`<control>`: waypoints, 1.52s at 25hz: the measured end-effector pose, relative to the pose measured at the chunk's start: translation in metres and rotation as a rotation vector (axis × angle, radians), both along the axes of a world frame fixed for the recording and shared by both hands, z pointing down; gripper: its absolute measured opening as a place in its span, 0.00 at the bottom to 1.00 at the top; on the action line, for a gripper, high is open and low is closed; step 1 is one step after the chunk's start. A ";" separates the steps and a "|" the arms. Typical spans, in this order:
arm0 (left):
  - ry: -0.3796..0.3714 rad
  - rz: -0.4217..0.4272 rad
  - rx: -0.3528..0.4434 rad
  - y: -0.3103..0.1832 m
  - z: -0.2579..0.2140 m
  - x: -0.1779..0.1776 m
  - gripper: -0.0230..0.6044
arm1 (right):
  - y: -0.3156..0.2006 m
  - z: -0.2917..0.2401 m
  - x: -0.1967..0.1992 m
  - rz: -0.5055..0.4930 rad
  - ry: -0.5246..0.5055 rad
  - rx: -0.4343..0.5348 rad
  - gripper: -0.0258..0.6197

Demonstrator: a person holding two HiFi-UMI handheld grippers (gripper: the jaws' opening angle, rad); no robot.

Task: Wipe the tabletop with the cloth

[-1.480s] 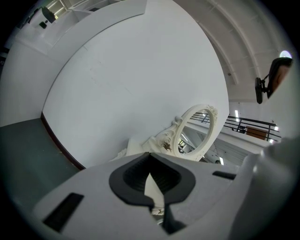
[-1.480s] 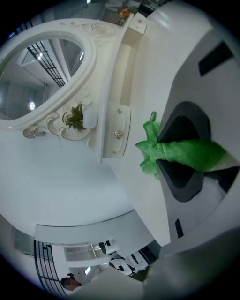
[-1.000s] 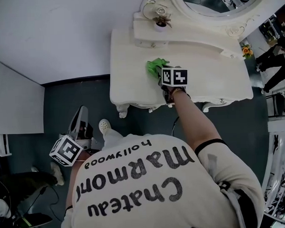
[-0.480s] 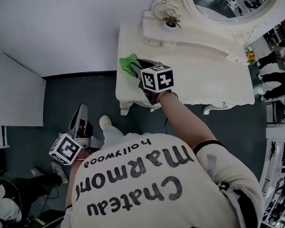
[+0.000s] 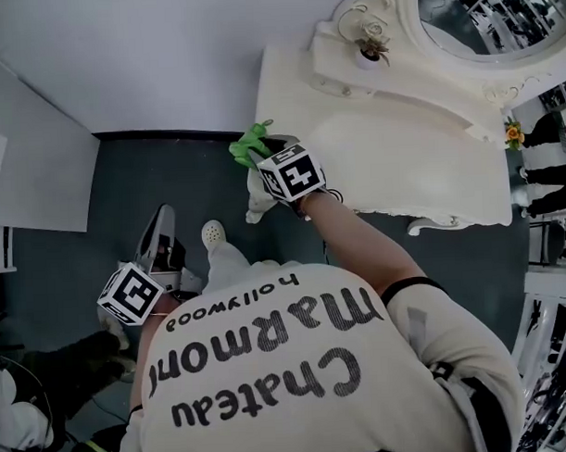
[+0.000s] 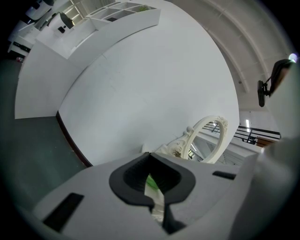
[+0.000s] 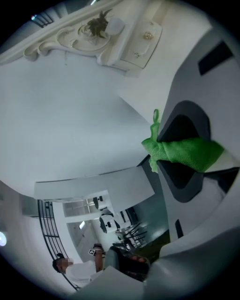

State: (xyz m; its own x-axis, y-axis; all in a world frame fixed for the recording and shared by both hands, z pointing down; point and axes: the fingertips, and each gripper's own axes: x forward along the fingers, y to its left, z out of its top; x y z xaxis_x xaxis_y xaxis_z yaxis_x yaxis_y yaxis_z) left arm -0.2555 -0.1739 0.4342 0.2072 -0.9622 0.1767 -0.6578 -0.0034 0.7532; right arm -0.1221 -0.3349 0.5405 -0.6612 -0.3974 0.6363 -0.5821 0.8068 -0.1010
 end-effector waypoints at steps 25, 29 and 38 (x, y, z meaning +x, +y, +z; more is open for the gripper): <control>0.024 0.060 0.005 -0.026 -0.002 0.038 0.05 | -0.008 0.023 0.063 -0.012 0.119 0.069 0.24; 0.026 0.084 0.017 -0.031 -0.007 0.052 0.05 | -0.010 0.023 0.087 0.027 0.121 0.072 0.24; 0.005 0.134 0.023 -0.037 -0.009 0.082 0.05 | -0.012 0.022 0.132 0.098 0.115 0.076 0.24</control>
State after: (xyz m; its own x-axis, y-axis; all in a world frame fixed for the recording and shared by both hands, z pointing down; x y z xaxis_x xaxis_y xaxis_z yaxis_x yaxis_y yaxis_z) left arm -0.1740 -0.2113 0.4257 0.3347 -0.9297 0.1539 -0.6467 -0.1078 0.7551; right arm 0.0104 -0.3470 0.5630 -0.5412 -0.5065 0.6712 -0.6625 0.7484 0.0306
